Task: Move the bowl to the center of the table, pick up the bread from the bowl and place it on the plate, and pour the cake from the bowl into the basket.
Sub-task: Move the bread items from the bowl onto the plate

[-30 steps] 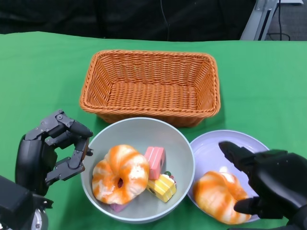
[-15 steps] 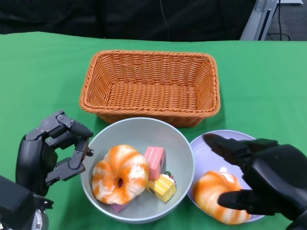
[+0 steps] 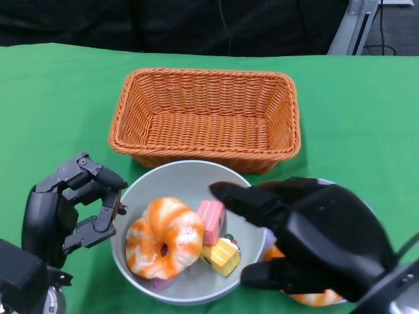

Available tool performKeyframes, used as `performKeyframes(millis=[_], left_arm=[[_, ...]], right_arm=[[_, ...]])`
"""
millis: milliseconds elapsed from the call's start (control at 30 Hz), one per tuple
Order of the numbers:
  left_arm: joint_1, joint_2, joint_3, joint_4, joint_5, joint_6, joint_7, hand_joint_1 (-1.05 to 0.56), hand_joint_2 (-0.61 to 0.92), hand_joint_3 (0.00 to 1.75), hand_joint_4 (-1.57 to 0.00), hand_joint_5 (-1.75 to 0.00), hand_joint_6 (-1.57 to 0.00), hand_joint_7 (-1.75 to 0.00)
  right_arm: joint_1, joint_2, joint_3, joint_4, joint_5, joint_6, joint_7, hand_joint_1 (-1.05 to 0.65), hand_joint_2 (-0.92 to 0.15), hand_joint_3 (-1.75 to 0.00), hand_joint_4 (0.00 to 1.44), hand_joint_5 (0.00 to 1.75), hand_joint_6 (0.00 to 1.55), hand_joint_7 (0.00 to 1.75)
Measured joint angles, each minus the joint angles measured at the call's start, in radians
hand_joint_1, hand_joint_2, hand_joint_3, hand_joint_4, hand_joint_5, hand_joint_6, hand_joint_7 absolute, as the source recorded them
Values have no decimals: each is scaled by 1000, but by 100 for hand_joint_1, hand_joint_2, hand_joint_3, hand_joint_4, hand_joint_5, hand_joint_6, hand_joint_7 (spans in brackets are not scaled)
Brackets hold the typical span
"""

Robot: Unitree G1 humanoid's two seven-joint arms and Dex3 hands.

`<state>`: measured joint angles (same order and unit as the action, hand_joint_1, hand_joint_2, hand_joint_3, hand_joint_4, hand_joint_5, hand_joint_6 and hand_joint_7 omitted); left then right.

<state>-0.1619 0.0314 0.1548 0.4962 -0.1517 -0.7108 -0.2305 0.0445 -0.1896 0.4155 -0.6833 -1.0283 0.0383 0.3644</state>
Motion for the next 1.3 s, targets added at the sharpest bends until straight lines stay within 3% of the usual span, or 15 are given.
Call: performKeyframes(millis=[267,500,767,1067,1300], left_arm=[[-21,10,16,9,6,-5,26,-12,64,90,-82,-152,-79,-121],[-22,12,21,9,23,-15,45,-12,67,85,-83,-152,-79,-120],[-23,12,21,10,21,-17,45,-13,68,81,-83,-152,-80,-119],[-32,12,36,53,13,-54,46,-12,66,84,-83,-153,-80,-120],[-38,8,43,57,1,-62,50,-14,66,84,-81,-158,-78,-122]], right_arm=[[-59,52,73,97,-53,3,15,-76,-92,-9,59,0,42,1],[-142,109,147,262,-126,49,31,-77,-92,-11,56,0,40,0],[-201,124,169,366,-135,74,26,-75,-92,-11,54,0,39,0],[-267,165,219,614,-161,106,-157,-76,-92,-5,53,0,38,0],[-329,193,248,719,-161,117,-258,-78,-92,-6,51,0,32,0]])
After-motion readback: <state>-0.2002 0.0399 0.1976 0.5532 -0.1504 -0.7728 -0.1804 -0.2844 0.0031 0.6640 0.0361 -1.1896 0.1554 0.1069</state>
